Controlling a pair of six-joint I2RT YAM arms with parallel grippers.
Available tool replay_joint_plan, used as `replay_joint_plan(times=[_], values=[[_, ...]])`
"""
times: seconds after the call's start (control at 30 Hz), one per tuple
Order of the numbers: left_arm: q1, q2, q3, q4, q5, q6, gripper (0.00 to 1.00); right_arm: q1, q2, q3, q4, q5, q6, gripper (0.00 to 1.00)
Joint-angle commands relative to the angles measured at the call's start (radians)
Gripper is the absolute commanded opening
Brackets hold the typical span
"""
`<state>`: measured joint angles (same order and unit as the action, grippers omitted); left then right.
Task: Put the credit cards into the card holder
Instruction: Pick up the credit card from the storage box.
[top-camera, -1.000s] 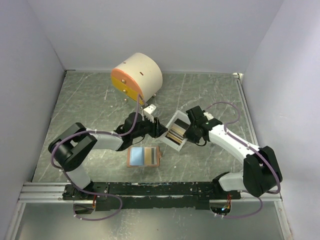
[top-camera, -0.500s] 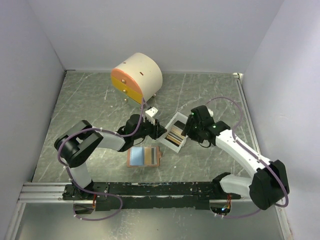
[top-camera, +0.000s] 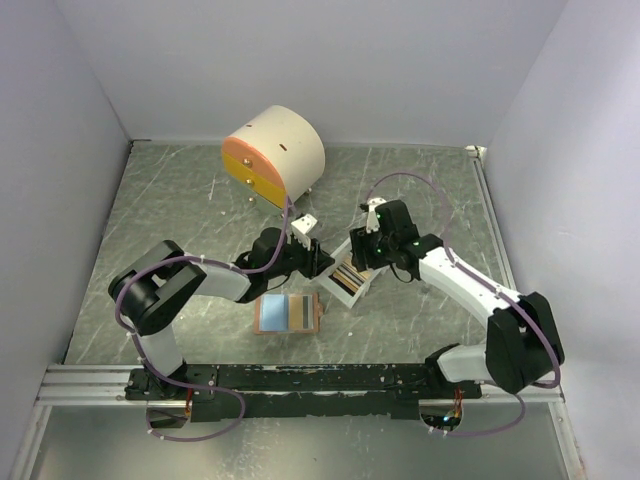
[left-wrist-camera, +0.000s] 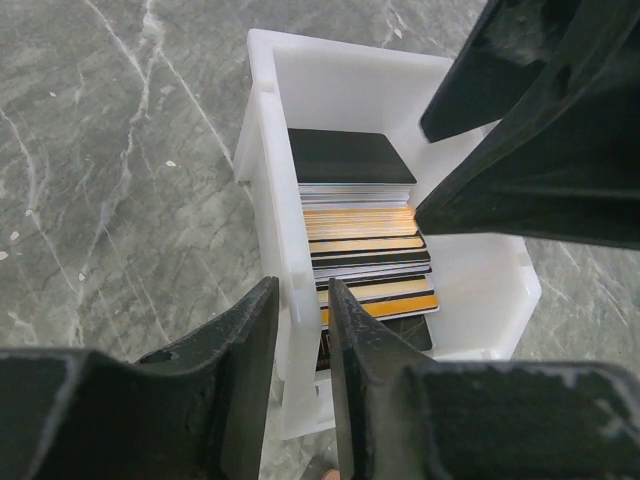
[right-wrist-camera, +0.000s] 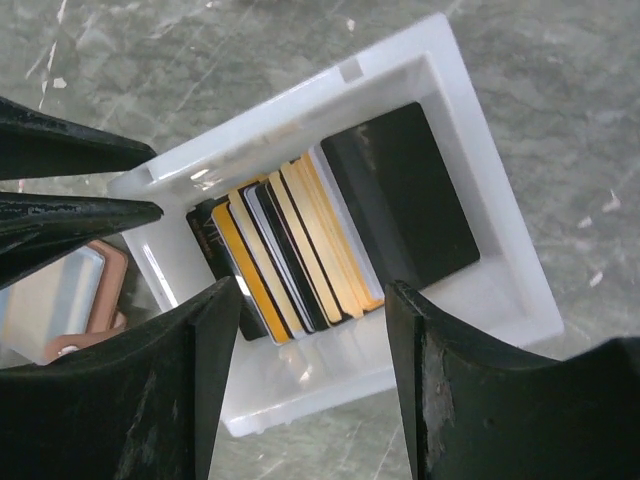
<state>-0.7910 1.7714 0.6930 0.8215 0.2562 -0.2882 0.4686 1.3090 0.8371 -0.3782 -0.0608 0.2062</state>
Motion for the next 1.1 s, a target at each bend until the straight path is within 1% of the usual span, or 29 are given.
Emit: replay_joint_plan(times=[0.0,0.17,0.23,0.27,0.67,0.83,1.07], values=[[0.0,-0.001,0.018,0.03,0.029,-0.021,0.39,-0.006,0.025,-0.014,0.11,-0.129,-0.219,0.61],[0.015,-0.014,-0.023,0.062,0.034,-0.053,0.41,-0.005,0.052,-0.032,0.167,-0.141,-0.331,0.64],[0.021,-0.026,-0.046,0.079,0.04,-0.054,0.48,-0.005,0.064,-0.035,0.171,-0.131,-0.364,0.66],[0.022,-0.03,-0.056,0.088,0.039,-0.052,0.49,-0.005,0.07,-0.036,0.172,-0.125,-0.376,0.66],[0.024,0.035,-0.079,0.165,0.077,-0.03,0.42,0.018,0.108,-0.081,0.225,-0.113,-0.443,0.7],[0.026,0.056,-0.073,0.177,0.098,-0.037,0.39,0.078,0.138,-0.086,0.231,0.012,-0.472,0.71],[0.026,0.06,-0.076,0.186,0.107,-0.038,0.3,0.162,0.156,-0.127,0.295,0.176,-0.471,0.72]])
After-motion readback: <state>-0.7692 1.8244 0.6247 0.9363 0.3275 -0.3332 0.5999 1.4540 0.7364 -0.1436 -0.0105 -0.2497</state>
